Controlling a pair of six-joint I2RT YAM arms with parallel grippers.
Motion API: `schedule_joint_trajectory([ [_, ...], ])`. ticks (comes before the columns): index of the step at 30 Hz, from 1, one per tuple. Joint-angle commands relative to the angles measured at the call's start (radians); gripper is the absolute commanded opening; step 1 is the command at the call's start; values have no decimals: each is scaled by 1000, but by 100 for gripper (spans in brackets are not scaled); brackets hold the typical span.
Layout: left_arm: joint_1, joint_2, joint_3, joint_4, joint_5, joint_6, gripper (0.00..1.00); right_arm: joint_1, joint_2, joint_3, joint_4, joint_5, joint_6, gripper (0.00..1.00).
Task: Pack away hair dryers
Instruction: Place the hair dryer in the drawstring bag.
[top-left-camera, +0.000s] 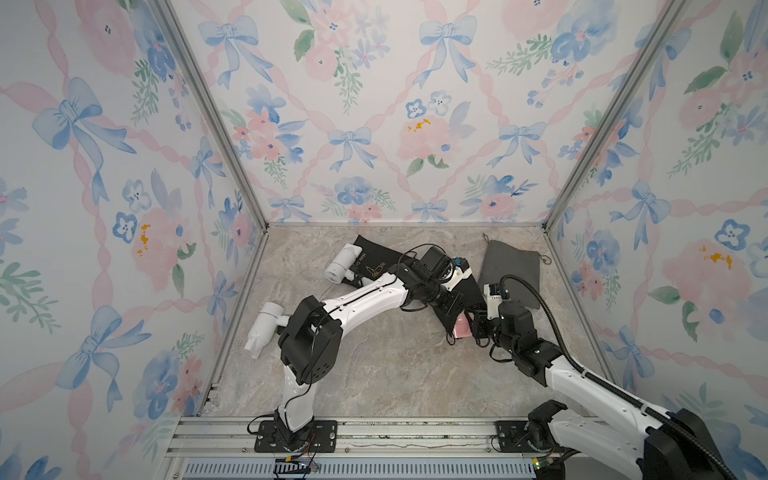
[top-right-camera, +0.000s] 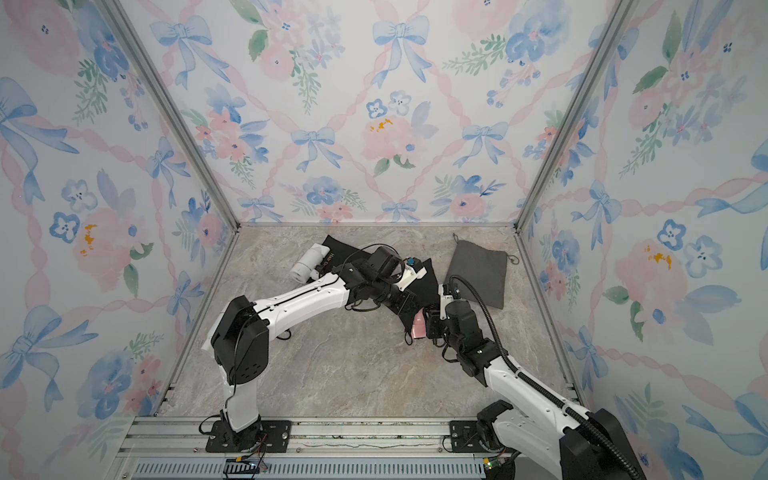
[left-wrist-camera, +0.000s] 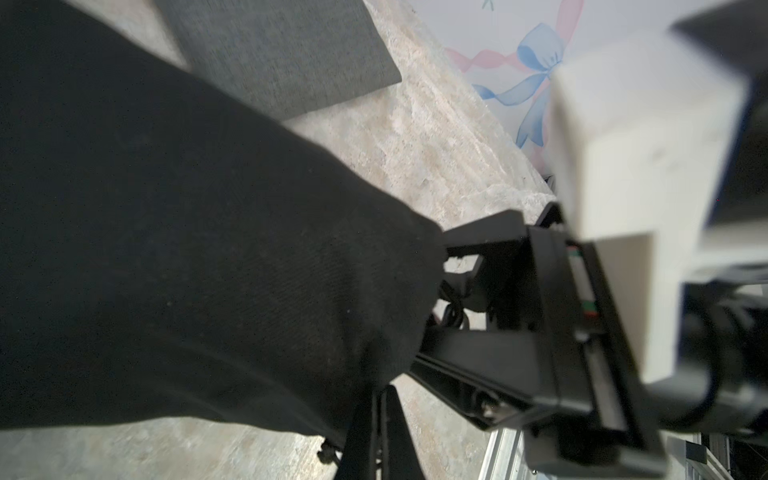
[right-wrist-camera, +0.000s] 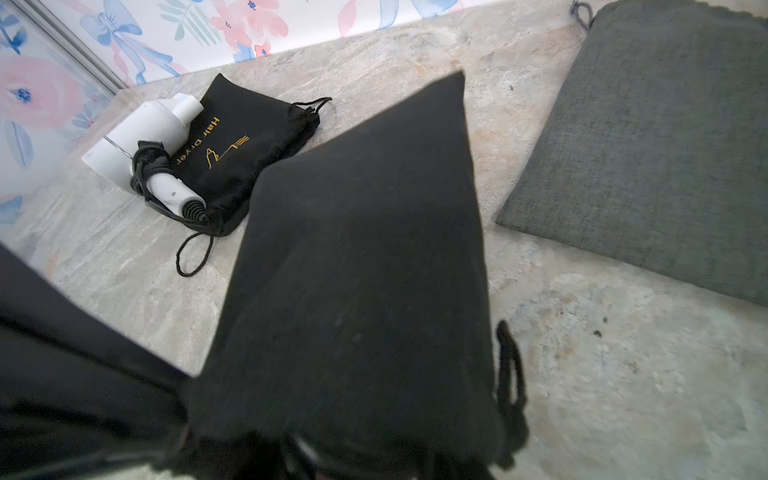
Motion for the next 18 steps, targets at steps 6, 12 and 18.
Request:
schedule_joint_trajectory([
  [6,-4,-27,-54,22,-11,16,0,-84,88,61,99,-113,175,32],
  [12,-3,-18,-39,23,-3,10,0,-119,153,28,243,-116,308,32],
  [18,6,-16,-38,24,1,6,0,-129,238,23,366,-60,411,32],
])
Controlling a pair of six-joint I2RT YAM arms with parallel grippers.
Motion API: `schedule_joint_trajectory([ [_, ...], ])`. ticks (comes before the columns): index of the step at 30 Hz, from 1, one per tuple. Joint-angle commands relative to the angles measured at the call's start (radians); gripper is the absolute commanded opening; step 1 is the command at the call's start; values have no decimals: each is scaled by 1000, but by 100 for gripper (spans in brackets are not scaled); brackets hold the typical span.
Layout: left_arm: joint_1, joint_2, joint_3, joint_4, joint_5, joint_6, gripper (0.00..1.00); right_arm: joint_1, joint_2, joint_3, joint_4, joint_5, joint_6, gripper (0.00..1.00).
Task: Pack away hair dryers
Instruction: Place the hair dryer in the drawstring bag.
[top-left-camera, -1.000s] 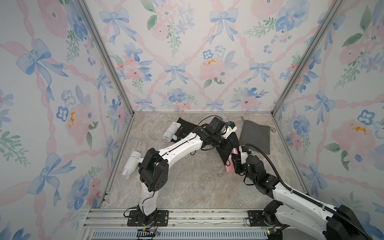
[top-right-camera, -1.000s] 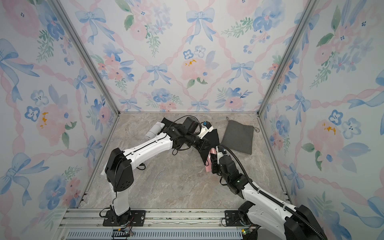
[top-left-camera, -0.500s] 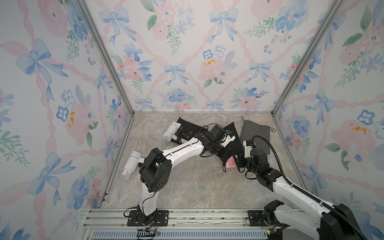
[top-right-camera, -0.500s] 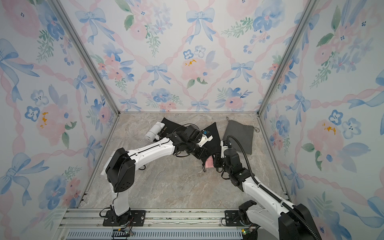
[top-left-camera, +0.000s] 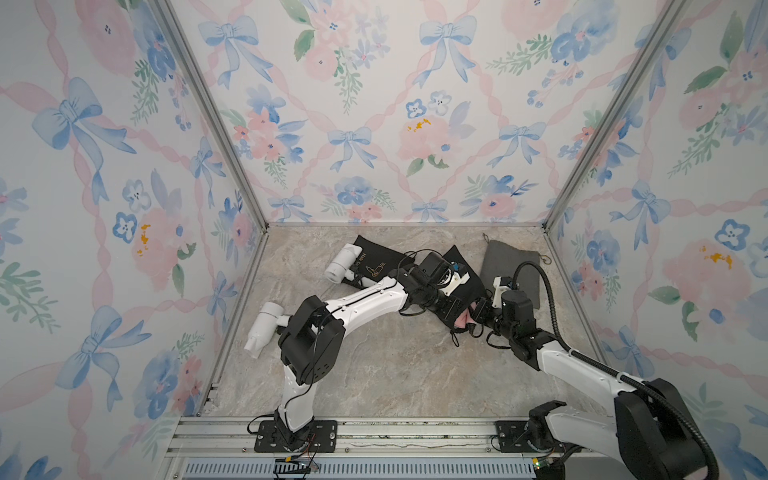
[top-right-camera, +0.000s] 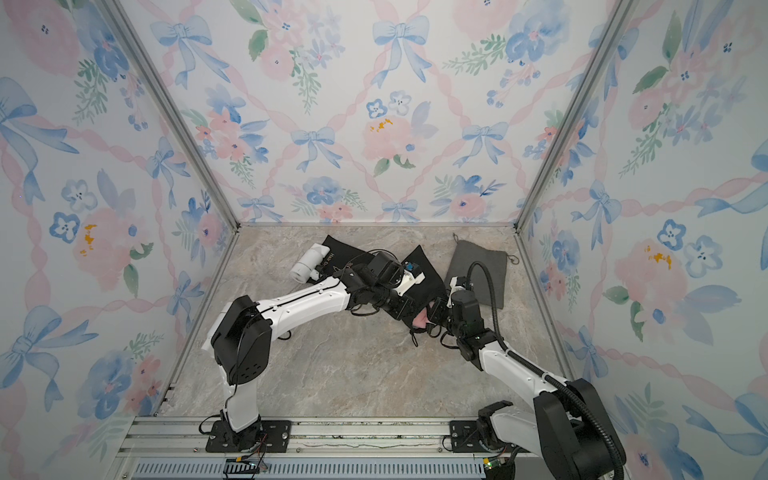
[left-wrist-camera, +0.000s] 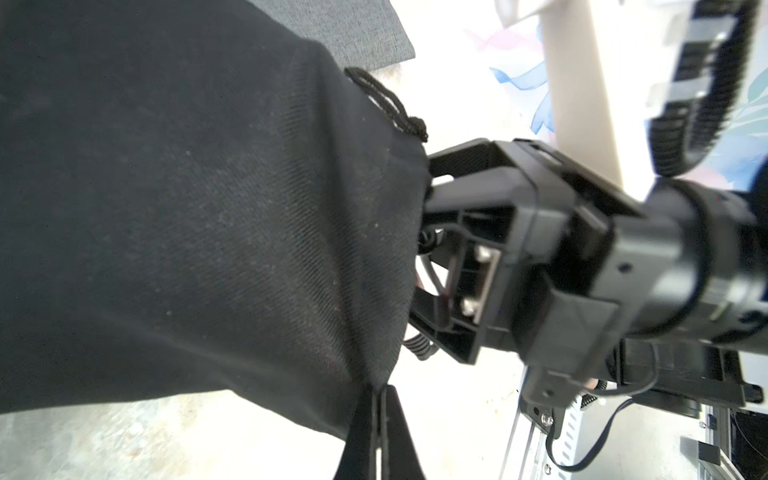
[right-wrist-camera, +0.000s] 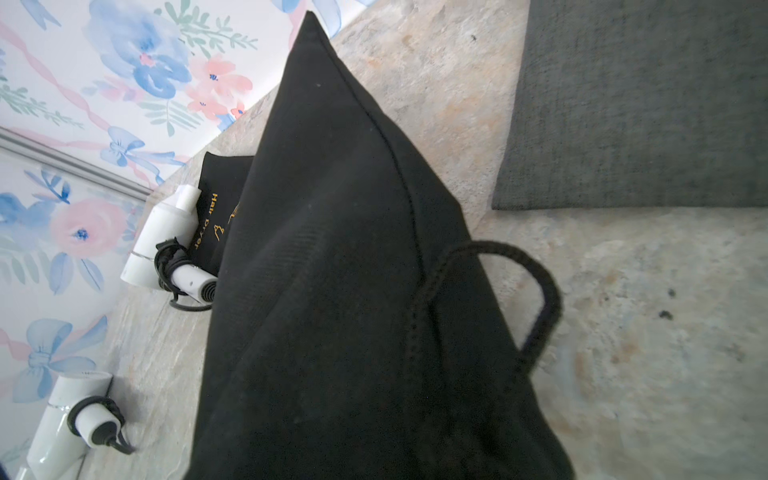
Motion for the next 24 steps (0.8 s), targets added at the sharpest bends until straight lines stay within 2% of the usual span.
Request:
schedule_joint_trajectory([
  [1,8,-10,14,-14,10,5,0,-11,64,-2,222,51,111,32],
  [4,18,11,42,-15,17,-2,0,-4,133,-11,340,99,178,32],
  [9,34,60,119,-15,27,-14,0,51,258,-6,531,233,212,34],
  [11,42,86,149,-15,30,-20,0,67,326,5,616,240,214,36],
  [14,55,124,193,-15,23,-27,0,79,391,45,627,204,237,42],
  [18,79,161,242,-15,15,-38,0,97,386,60,545,186,229,63],
  [24,104,177,279,-16,-32,-49,0,158,230,83,194,213,149,79],
])
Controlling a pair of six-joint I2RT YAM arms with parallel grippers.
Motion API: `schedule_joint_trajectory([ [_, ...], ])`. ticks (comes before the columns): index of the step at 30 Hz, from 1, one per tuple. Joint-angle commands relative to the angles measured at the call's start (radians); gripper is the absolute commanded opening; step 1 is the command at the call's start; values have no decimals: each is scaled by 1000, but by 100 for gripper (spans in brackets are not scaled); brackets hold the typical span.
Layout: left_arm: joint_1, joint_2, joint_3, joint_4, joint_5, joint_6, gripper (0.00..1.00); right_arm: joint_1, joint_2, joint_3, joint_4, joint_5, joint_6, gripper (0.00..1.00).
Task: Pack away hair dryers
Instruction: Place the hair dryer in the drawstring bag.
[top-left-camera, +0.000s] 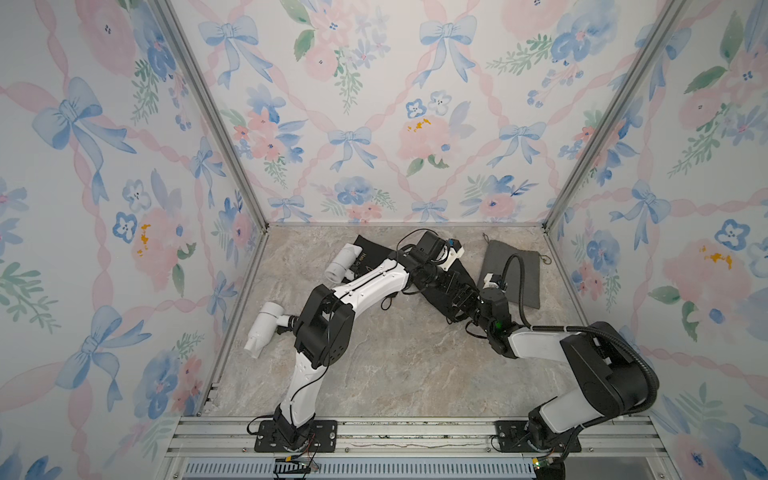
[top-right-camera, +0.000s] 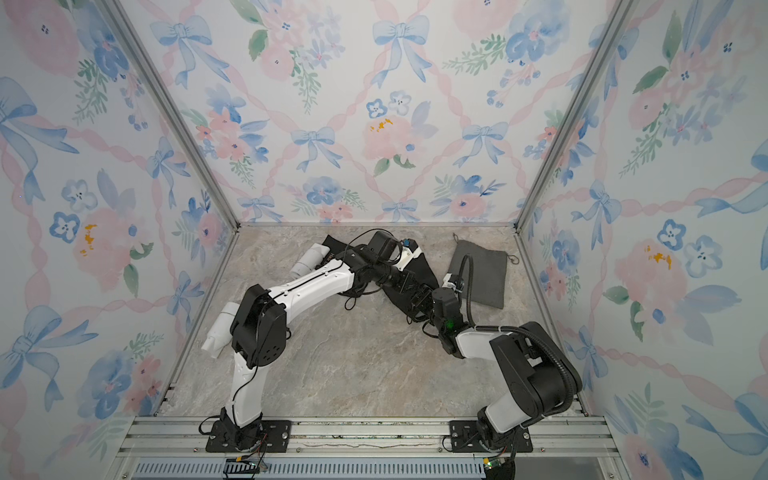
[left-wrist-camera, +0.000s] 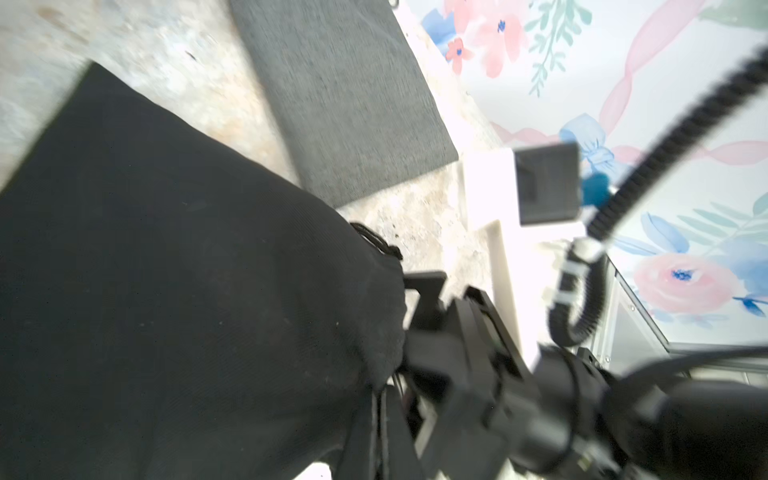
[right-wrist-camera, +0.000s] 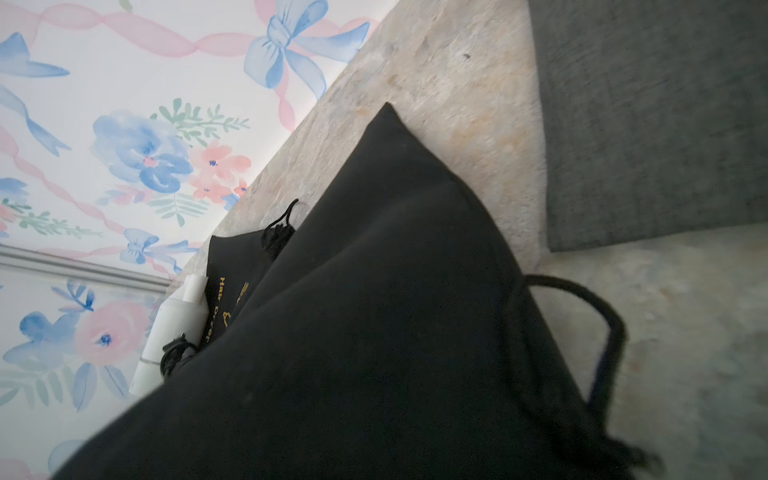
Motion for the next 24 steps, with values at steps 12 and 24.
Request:
schedule_joint_trajectory([
  [12,16,21,8,-6,-70,-12,0,186,-411,-63,-623,192,-220,91],
  [24,31,-10,-64,-7,-60,9,0,-89,-546,-88,-648,-10,-489,84],
])
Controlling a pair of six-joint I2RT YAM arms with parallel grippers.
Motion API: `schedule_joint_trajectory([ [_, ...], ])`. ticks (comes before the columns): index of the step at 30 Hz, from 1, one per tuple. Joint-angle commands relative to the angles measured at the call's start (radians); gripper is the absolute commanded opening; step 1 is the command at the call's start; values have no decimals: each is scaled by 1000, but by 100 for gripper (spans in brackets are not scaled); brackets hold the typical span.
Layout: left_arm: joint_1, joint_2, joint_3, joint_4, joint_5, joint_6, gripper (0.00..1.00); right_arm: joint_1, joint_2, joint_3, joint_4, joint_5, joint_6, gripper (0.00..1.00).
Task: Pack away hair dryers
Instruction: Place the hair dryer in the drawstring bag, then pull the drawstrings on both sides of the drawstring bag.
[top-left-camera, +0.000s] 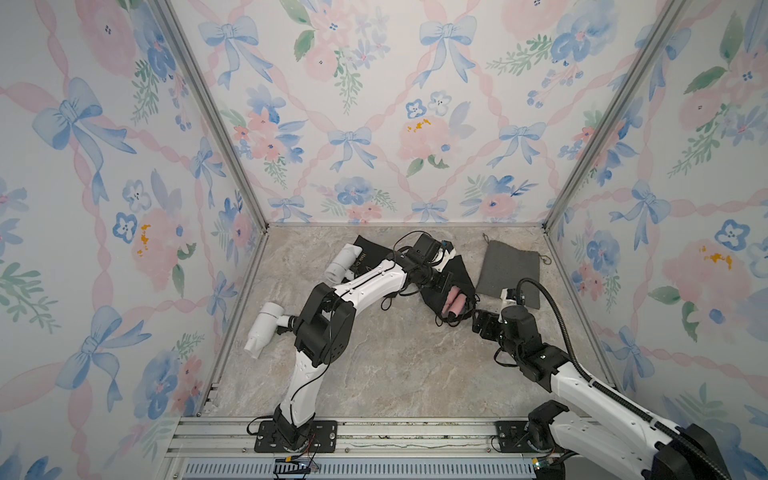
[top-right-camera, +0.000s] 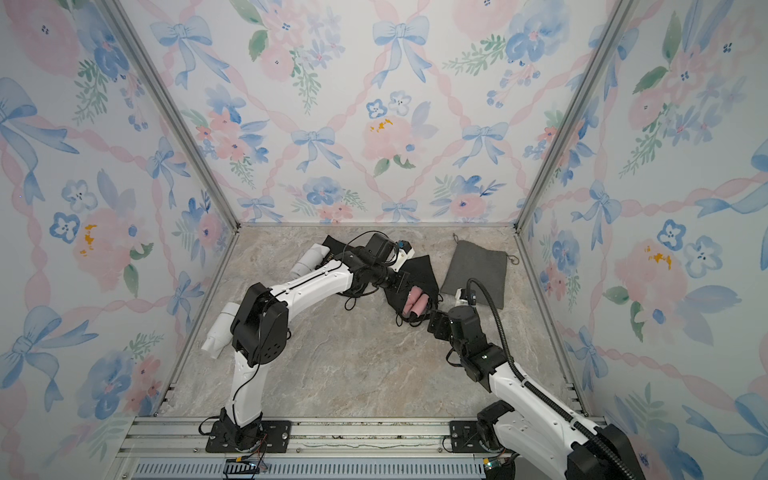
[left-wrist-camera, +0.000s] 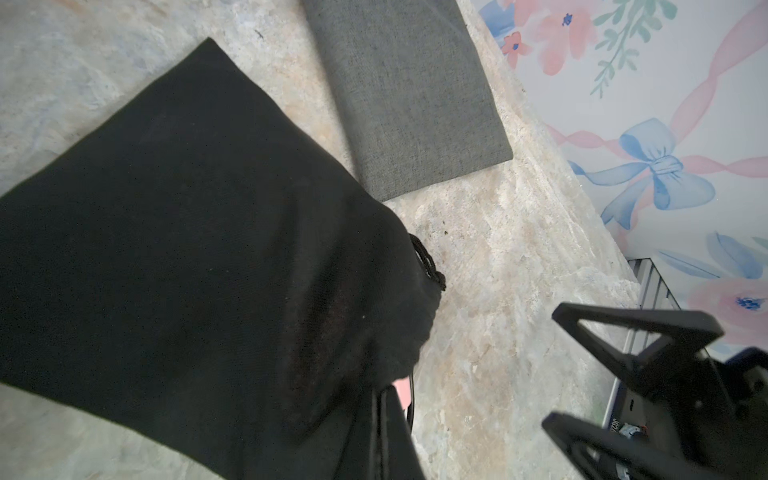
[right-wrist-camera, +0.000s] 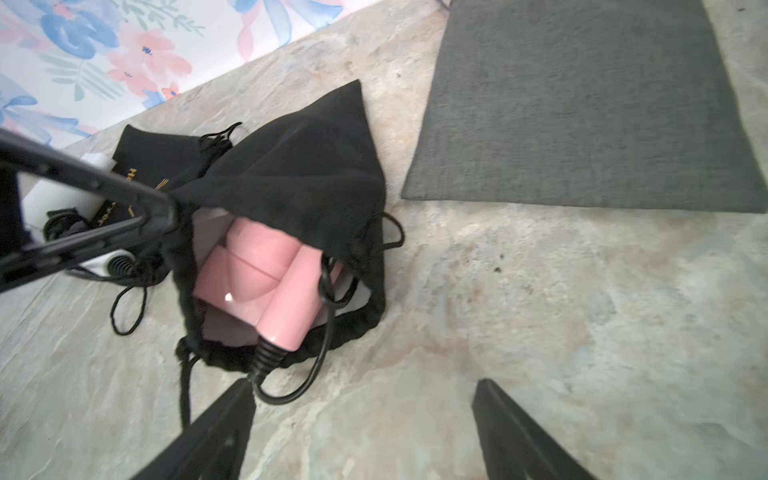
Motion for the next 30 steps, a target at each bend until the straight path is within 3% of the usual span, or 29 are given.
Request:
schedule_joint_trajectory([
  [1,7,-19,-19,-9,4,20,0,-75,46,17,14,-117,-114,84],
  [6,8,-38,-19,-7,4,20,0,-173,144,55,95,-292,-123,83],
  [7,8,-44,-22,-7,2,20,4,-183,158,63,108,-316,-115,83],
  [11,8,-118,-73,-7,-46,37,53,-196,188,70,159,-339,-81,83],
  [14,8,-204,-145,-8,-115,58,68,-242,216,63,205,-405,-17,80],
  [22,-5,-391,-411,20,-157,35,65,-325,254,43,255,-496,163,78],
  [30,-159,-473,-629,176,-249,169,61,-370,276,13,319,-575,213,76],
])
